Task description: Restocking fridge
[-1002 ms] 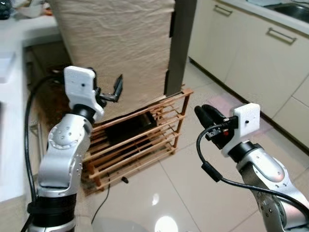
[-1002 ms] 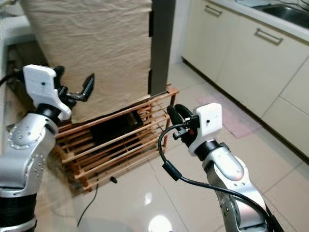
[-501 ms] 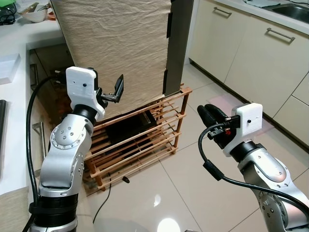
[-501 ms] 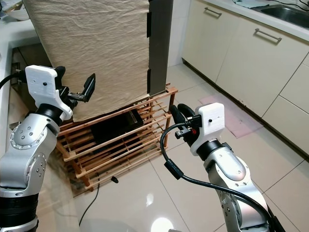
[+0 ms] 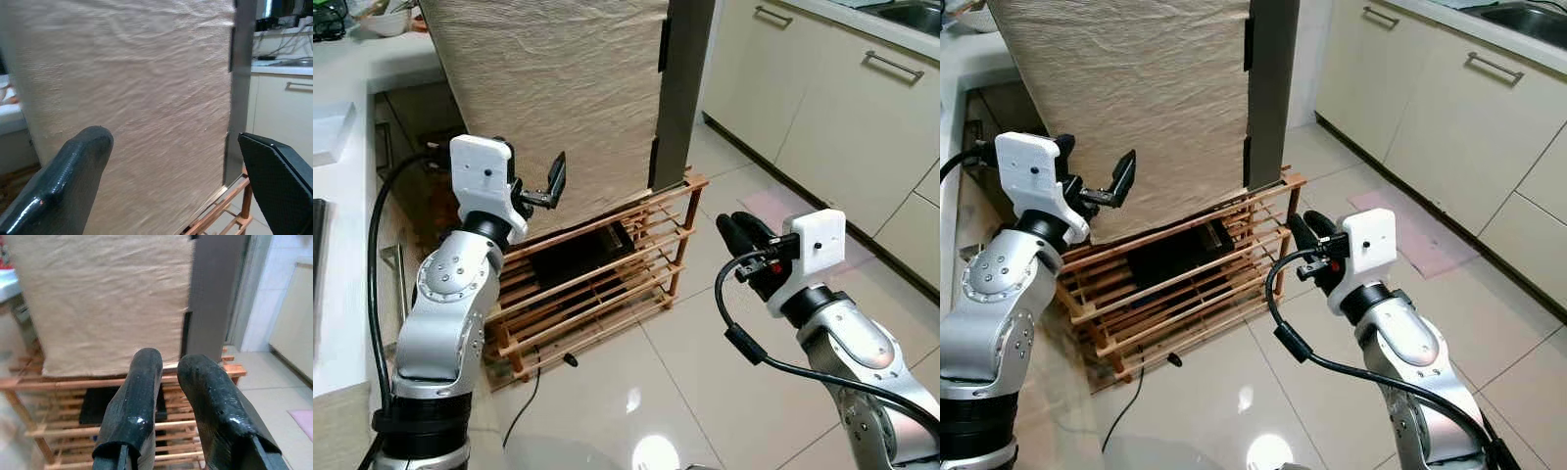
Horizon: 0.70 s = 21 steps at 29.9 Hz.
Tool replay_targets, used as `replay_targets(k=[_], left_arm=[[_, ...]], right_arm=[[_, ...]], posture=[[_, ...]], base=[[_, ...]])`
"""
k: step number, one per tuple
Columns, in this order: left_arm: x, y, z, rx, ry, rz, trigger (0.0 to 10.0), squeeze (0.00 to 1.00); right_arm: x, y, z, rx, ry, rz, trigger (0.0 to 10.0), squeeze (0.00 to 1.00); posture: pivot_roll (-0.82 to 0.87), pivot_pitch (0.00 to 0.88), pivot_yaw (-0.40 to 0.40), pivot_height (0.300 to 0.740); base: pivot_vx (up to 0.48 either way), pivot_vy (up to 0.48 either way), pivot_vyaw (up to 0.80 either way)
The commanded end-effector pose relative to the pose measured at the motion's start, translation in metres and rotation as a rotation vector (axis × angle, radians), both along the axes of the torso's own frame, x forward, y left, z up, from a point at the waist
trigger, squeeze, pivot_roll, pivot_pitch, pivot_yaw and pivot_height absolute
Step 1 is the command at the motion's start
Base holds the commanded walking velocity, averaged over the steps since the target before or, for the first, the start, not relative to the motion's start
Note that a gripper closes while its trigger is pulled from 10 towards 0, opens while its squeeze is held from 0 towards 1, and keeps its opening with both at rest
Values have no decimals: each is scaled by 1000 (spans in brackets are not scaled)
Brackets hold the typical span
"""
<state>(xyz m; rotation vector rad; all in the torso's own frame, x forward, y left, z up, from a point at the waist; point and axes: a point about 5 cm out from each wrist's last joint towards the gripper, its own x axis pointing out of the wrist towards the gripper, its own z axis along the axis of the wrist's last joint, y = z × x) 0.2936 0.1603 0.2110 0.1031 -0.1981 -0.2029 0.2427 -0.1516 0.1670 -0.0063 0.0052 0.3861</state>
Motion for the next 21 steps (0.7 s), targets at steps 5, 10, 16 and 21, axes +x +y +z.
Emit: replay_targets(k=[5,10,16,21], left_arm=[[-6,1,-3,8,10,-1,10000,0],[-7,1,-4,4,19,-6,10000,0],[-7,-1,-6,2,26,-19,10000,0],[-7,0,-7,-6,37,-12,10000,0]], right_arm=[[-3,6,0,-8,-5,23,10000,0],[-2,6,1,19,-2,21,10000,0],[-3,4,2,12,-4,17,10000,0],[-3,4,2,14,-3,11,10000,0]], posture=[[22,0,8,740],[19,0,7,740],[17,0,6,740],[16,0,7,740]], base=[[329,0,800],[326,0,0],[318,0,0],[0,0,0]])
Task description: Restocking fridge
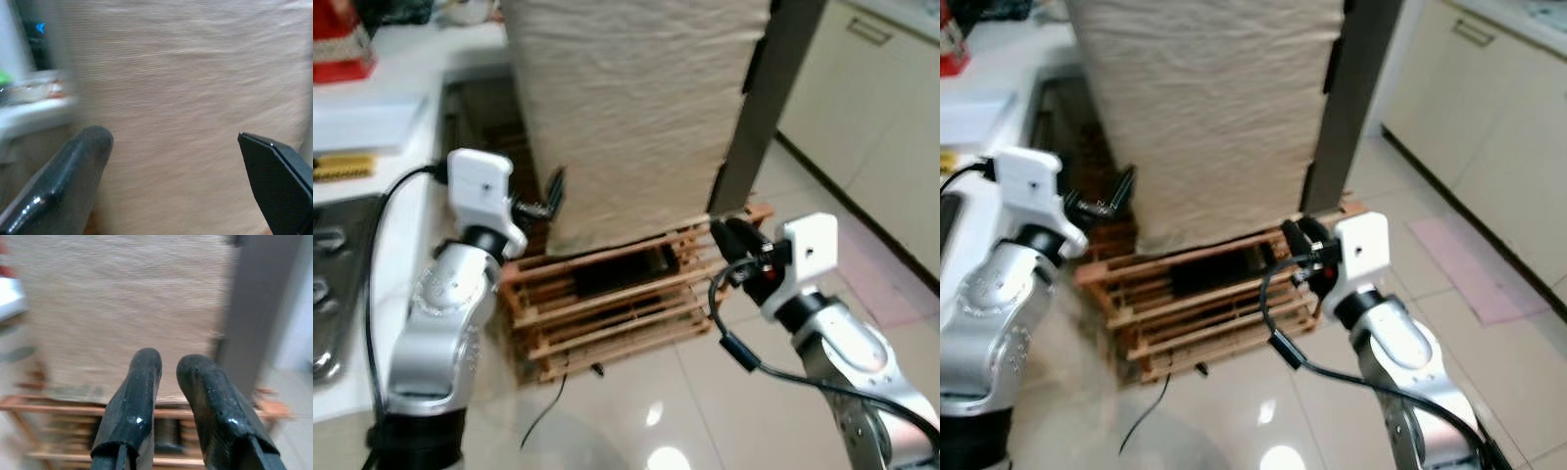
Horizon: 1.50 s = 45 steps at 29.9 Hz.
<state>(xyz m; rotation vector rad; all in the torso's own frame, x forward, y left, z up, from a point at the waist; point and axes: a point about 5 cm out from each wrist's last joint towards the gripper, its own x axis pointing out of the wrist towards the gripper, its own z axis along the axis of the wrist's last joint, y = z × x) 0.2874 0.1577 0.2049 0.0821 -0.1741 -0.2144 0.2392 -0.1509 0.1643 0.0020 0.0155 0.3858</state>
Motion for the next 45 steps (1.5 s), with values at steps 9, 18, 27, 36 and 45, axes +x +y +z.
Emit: replay_targets(k=[9,18,27,36,45], left_arm=[[-1,2,-3,25,23,-5,10000,0],[-1,2,-1,19,23,-9,10000,0],[0,-2,-2,15,33,-25,10000,0],[9,2,1,-38,30,-47,10000,1000],[43,10,7,-101,15,-72,10000,1000]], right_arm=[[-1,3,4,14,-9,7,10000,0],[-1,1,4,17,-9,-1,10000,0],[-1,0,4,17,-7,-7,10000,0],[0,0,7,26,-13,0,10000,0],[-1,13,20,33,-66,163,10000,0]], posture=[[17,2,9,740],[13,4,14,740],[10,4,14,740],[2,2,11,740],[-8,0,17,740]], base=[[0,0,0],[0,0,0],[0,0,0],[0,0,0],[0,0,0]])
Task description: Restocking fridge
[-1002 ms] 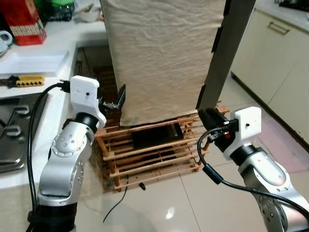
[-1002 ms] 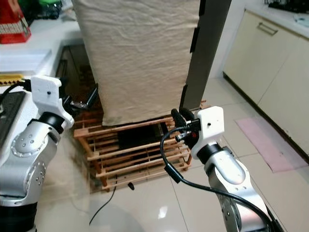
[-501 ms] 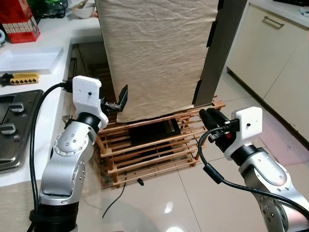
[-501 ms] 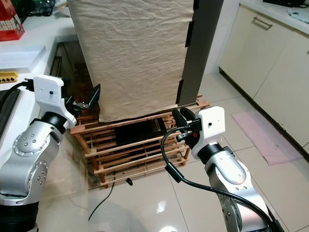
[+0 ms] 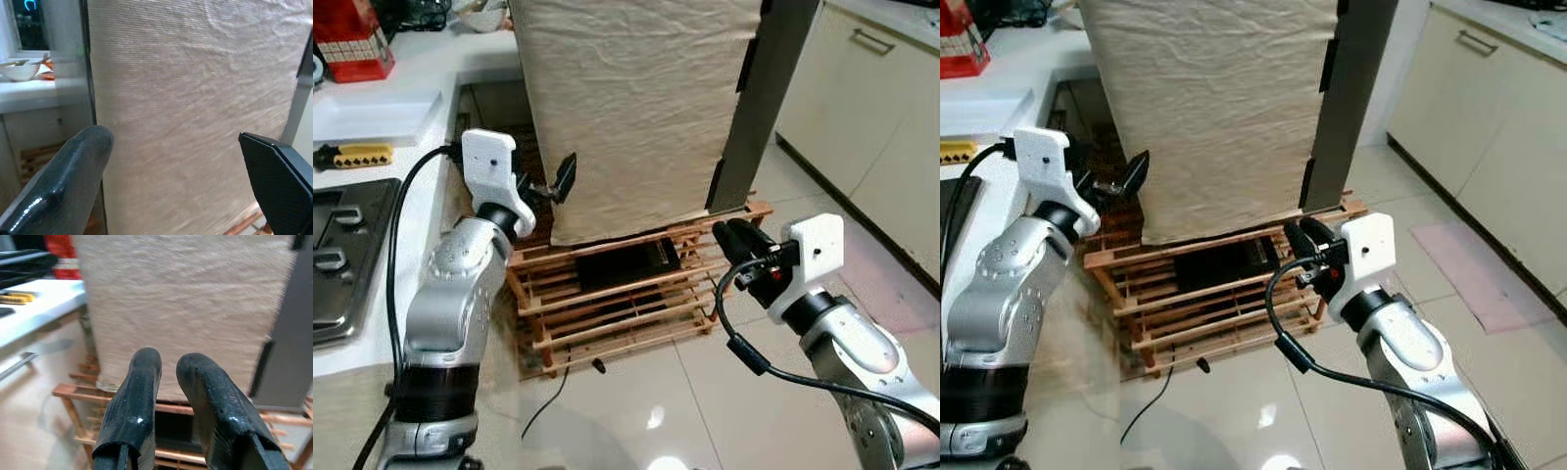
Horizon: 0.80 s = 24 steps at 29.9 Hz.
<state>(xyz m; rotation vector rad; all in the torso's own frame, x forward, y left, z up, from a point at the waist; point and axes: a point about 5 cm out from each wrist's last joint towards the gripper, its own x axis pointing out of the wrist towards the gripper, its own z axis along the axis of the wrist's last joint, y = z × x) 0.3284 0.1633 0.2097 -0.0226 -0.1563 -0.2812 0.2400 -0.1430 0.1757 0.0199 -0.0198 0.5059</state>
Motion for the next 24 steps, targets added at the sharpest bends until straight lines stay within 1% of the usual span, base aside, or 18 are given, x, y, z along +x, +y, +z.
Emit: replay_targets(k=[1,2,5,7,8,9,10,11,12,13,16,18,19,24], left_arm=[[12,8,5,18,-23,26,10000,1000],[12,8,5,18,-23,26,10000,1000],[34,18,13,52,-43,75,10000,1000],[51,29,22,52,-54,112,10000,1000],[54,32,24,55,-55,122,10000,1000],[54,32,24,55,-55,122,10000,1000],[60,35,27,55,-58,122,10000,1000],[60,35,27,55,-58,122,10000,1000],[65,36,31,35,-59,104,10000,1000],[67,36,33,29,-63,96,10000,1000],[71,32,40,-64,-83,26,10000,1000],[74,30,44,-99,-94,-12,10000,1000],[75,29,46,-106,-102,-27,10000,1000],[81,28,54,-78,-122,-59,10000,1000]], right_arm=[[-1,7,10,6,-44,56,10000,0],[-1,7,10,6,-44,56,10000,0],[1,6,13,0,-55,57,10000,0],[2,5,14,-7,-59,59,10000,0],[2,5,14,-9,-59,59,10000,0],[2,5,14,-9,-59,59,10000,0],[2,5,15,-10,-59,62,10000,0],[2,5,15,-10,-59,62,10000,0],[2,6,15,-10,-59,69,10000,0],[2,6,15,-10,-59,72,10000,0],[2,6,16,-12,-60,80,10000,0],[3,6,16,-14,-61,84,10000,0],[3,6,16,-16,-62,86,10000,0],[4,5,18,-24,-67,88,10000,0]], posture=[[-16,0,13,740],[-16,0,13,740],[-21,0,9,740],[-23,0,9,740],[-23,0,9,740],[-23,0,9,740],[-32,0,6,740],[-32,0,6,740],[-32,0,6,740],[-38,0,3,740],[-41,0,0,740],[-45,0,-2,740],[-46,0,-2,740],[-52,0,-1,740]], base=[[0,0,0],[0,0,0],[0,0,0],[0,0,0],[0,0,0],[0,0,0],[0,0,0],[0,0,0],[0,0,0],[0,0,0],[0,0,0],[0,0,0],[0,0,0],[0,0,0]])
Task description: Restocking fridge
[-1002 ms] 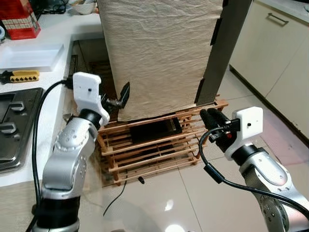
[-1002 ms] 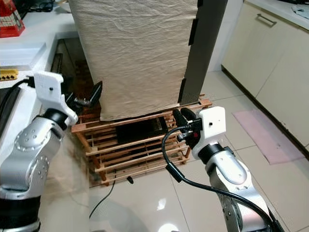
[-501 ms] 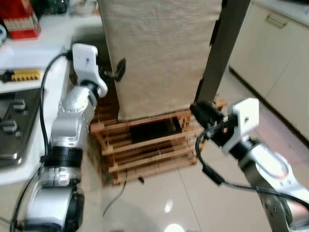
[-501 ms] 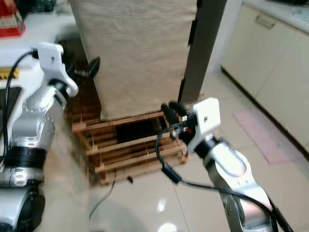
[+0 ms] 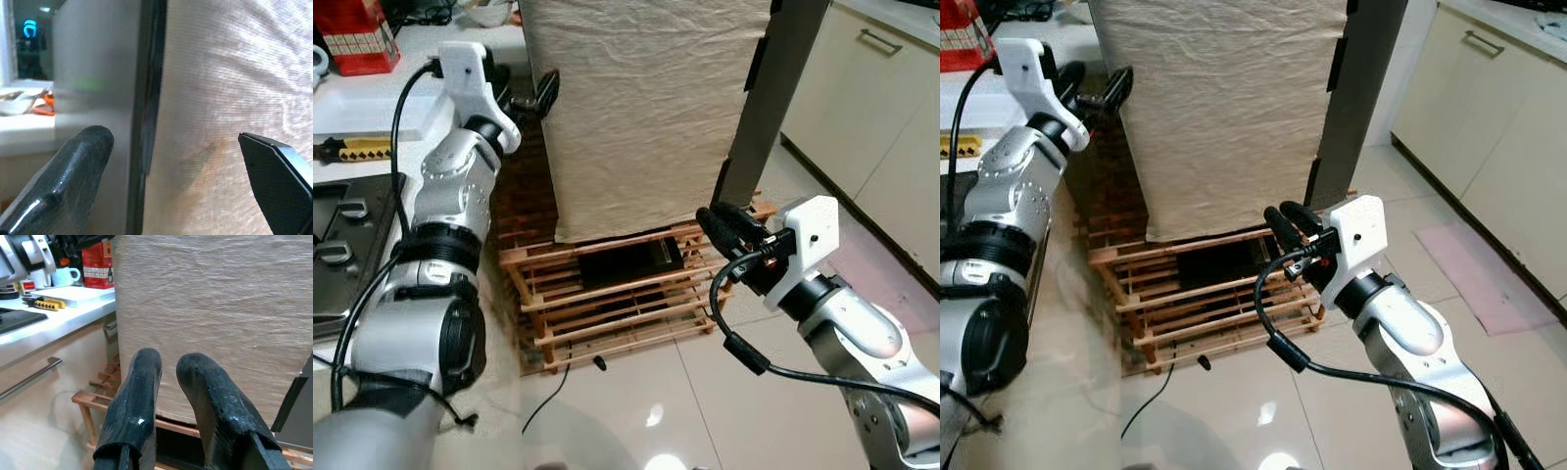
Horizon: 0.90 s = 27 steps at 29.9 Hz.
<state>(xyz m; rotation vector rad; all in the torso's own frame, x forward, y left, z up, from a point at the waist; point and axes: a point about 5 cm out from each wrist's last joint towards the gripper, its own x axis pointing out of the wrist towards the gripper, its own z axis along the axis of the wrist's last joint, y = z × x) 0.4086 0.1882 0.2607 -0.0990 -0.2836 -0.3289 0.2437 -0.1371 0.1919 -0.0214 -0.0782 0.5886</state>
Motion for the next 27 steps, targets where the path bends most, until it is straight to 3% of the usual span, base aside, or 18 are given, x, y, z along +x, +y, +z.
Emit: replay_targets(k=[1,12,17,27], left_arm=[[2,2,4,23,-2,-21,10000,1000],[7,-8,9,72,23,-44,10000,1000],[9,-19,8,30,54,-105,10000,1000],[10,-27,1,50,81,-111,10000,1000]], right_arm=[[0,0,1,-1,0,7,10000,0],[-2,3,4,-14,-8,31,10000,0],[-6,4,4,-27,-7,41,10000,0],[-19,-1,6,-38,2,-8,10000,0]], posture=[[-54,0,-1,740],[-70,0,8,740],[-92,0,21,740],[-141,66,30,740]], base=[[0,0,0],[0,0,0],[0,0,0],[0,0,0]])
